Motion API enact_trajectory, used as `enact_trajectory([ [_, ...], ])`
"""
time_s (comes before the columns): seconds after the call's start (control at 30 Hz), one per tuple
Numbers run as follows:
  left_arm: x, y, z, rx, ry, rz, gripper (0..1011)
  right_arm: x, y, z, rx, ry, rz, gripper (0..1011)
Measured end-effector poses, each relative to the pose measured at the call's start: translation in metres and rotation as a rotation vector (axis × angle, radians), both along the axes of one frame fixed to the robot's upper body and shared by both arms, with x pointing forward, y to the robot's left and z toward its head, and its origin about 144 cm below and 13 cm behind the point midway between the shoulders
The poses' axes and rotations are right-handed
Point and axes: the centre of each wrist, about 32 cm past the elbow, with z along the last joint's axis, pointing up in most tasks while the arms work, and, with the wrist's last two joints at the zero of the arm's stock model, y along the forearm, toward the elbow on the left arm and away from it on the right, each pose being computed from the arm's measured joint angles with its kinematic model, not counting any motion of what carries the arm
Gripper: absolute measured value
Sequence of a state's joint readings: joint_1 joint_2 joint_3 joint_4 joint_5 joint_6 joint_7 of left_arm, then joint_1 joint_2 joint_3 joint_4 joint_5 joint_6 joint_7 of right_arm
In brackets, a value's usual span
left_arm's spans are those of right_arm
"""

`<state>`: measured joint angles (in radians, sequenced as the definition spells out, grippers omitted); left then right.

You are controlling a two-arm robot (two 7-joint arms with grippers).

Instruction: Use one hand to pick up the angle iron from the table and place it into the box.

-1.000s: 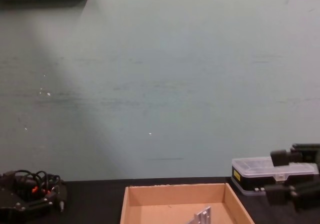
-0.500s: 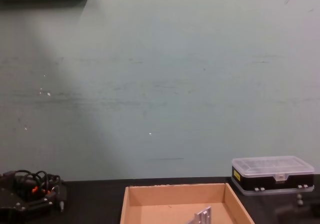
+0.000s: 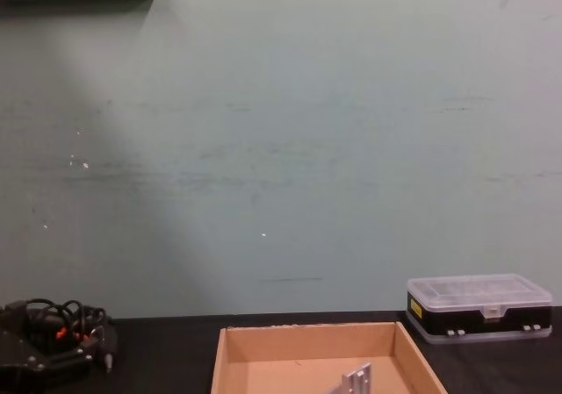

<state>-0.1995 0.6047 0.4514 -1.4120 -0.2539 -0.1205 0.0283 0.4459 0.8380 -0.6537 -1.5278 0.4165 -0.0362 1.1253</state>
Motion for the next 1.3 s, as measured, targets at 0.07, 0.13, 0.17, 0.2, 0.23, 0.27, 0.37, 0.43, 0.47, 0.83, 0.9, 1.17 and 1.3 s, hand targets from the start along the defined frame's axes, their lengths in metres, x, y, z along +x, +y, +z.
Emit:
enact_trajectory([
  [0.07, 0.0, 0.0, 0.0, 0.0, 0.0, 0.0, 1000, 0.001, 0.002, -0.001, -0.006, 0.0, 0.013, 1002],
  [0.13, 0.0, 0.0, 0.0, 0.0, 0.0, 0.0, 1000, 0.003, 0.006, -0.002, -0.014, 0.0, 0.033, 1002],
  [0.17, 0.0, 0.0, 0.0, 0.0, 0.0, 0.0, 1000, 0.004, 0.007, -0.002, -0.016, 0.001, 0.039, 1002],
  [0.2, 0.0, 0.0, 0.0, 0.0, 0.0, 0.0, 1000, 0.004, 0.008, -0.003, -0.018, 0.002, 0.046, 1002],
  [0.23, 0.0, 0.0, 0.0, 0.0, 0.0, 0.0, 1000, 0.005, 0.01, -0.003, -0.022, 0.003, 0.06, 1002],
  [0.27, 0.0, 0.0, 0.0, 0.0, 0.0, 0.0, 1000, 0.005, 0.012, -0.004, -0.024, 0.004, 0.067, 1002],
  [0.37, 0.0, 0.0, 0.0, 0.0, 0.0, 0.0, 1000, 0.007, 0.016, -0.005, -0.032, 0.008, 0.095, 1002],
  [0.43, 0.0, 0.0, 0.0, 0.0, 0.0, 0.0, 1000, 0.008, 0.018, -0.006, -0.038, 0.013, 0.115, 1002],
  [0.47, 0.0, 0.0, 0.0, 0.0, 0.0, 0.0, 1000, 0.008, 0.019, -0.006, -0.041, 0.014, 0.122, 1002],
  [0.83, 0.0, 0.0, 0.0, 0.0, 0.0, 0.0, 1000, 0.011, 0.027, -0.009, -0.068, 0.035, 0.189, 1002],
  [0.9, 0.0, 0.0, 0.0, 0.0, 0.0, 0.0, 1000, 0.011, 0.028, -0.009, -0.07, 0.035, 0.194, 1002],
  [1.17, 0.0, 0.0, 0.0, 0.0, 0.0, 0.0, 1000, 0.014, 0.037, -0.013, -0.08, 0.042, 0.228, 1002],
  [1.3, 0.0, 0.0, 0.0, 0.0, 0.0, 0.0, 1000, 0.016, 0.042, -0.015, -0.085, 0.049, 0.247, 1002],
])
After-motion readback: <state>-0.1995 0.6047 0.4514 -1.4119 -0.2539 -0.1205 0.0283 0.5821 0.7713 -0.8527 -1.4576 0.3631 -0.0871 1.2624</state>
